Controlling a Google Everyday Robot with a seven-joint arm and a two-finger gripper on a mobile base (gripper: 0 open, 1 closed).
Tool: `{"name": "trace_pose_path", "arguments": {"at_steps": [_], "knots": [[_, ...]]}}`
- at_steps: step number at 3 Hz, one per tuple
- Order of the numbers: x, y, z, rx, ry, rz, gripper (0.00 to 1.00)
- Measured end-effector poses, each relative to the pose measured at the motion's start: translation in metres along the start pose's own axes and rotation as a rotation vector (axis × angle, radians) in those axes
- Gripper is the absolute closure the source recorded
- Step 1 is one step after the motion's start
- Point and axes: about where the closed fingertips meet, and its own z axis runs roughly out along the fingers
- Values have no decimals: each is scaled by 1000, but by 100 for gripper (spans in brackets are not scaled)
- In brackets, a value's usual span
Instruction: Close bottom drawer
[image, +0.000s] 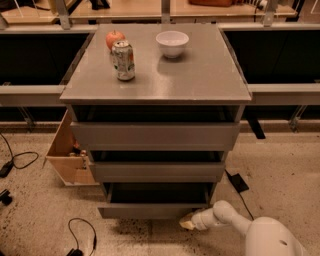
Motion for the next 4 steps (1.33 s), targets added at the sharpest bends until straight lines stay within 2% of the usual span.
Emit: {"name": "trace_pose_path", "arguments": {"at_steps": [3,4], "knots": [[-11,-23,-6,33,-10,-12,100],[-16,-31,-8,46,-15,-16,81]]}}
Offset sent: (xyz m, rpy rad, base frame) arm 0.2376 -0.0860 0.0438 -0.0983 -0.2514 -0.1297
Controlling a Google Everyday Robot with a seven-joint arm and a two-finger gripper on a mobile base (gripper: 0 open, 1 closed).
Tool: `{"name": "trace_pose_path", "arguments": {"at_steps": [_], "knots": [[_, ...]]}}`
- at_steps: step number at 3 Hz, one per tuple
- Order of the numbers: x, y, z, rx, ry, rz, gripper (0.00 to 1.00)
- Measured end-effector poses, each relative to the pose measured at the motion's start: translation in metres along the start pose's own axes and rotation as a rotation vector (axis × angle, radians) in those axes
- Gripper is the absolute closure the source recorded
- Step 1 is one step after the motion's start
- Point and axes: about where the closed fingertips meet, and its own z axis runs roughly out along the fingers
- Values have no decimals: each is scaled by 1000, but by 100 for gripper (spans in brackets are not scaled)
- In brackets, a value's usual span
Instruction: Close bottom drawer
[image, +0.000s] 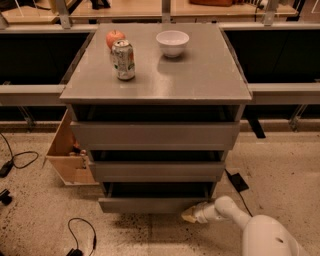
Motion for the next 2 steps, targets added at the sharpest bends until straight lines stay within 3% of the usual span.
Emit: {"name": "trace_pose_path", "arguments": {"at_steps": [2], "knots": [[0,0,0,0,0,0,35]]}}
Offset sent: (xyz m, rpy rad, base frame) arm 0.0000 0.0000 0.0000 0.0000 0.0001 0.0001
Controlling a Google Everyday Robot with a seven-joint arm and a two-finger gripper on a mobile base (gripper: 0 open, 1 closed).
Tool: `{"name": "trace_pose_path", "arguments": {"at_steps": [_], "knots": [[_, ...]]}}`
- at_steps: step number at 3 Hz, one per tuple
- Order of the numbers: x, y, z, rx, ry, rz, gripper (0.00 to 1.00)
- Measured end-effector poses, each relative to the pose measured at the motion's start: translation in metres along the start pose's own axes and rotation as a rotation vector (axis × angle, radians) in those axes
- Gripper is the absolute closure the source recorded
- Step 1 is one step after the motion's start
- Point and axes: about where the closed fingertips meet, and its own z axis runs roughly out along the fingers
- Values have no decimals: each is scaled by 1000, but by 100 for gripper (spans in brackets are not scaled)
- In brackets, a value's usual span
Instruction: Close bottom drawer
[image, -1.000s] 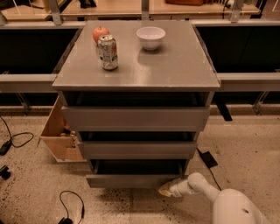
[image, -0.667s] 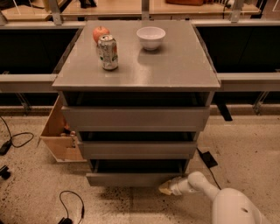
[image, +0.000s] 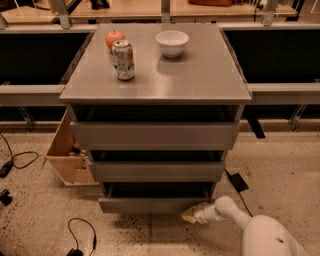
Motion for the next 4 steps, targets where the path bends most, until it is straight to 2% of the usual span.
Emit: {"name": "trace_pose_path", "arguments": {"at_steps": [1,2,3,4], "knots": [[0,0,0,0,0,0,11],[0,0,0,0,0,0,0],[0,0,0,0,0,0,0],[0,0,0,0,0,0,19]]}}
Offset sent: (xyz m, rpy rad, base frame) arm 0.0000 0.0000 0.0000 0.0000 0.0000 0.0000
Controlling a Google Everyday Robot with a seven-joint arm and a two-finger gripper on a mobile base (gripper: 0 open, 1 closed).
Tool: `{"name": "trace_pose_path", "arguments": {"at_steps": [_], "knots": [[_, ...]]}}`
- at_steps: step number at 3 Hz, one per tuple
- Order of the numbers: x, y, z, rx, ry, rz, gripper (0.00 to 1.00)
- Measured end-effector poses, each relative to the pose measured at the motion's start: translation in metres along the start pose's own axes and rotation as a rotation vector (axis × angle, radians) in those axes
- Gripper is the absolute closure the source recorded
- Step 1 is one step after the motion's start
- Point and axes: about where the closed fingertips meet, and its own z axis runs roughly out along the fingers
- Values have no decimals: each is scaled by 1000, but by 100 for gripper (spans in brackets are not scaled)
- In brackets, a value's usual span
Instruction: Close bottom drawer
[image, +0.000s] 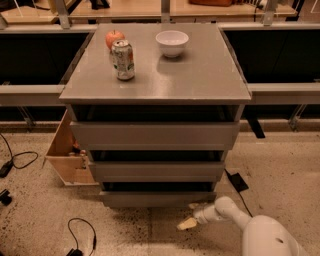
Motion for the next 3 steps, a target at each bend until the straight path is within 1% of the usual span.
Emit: {"name": "trace_pose_path", "arguments": {"at_steps": [1,2,3], "knots": [[-2,-2,3,6,9,-11,42],[-11,-20,4,32,-6,-33,65],[-22,-46,5,69,-39,-63,89]]}}
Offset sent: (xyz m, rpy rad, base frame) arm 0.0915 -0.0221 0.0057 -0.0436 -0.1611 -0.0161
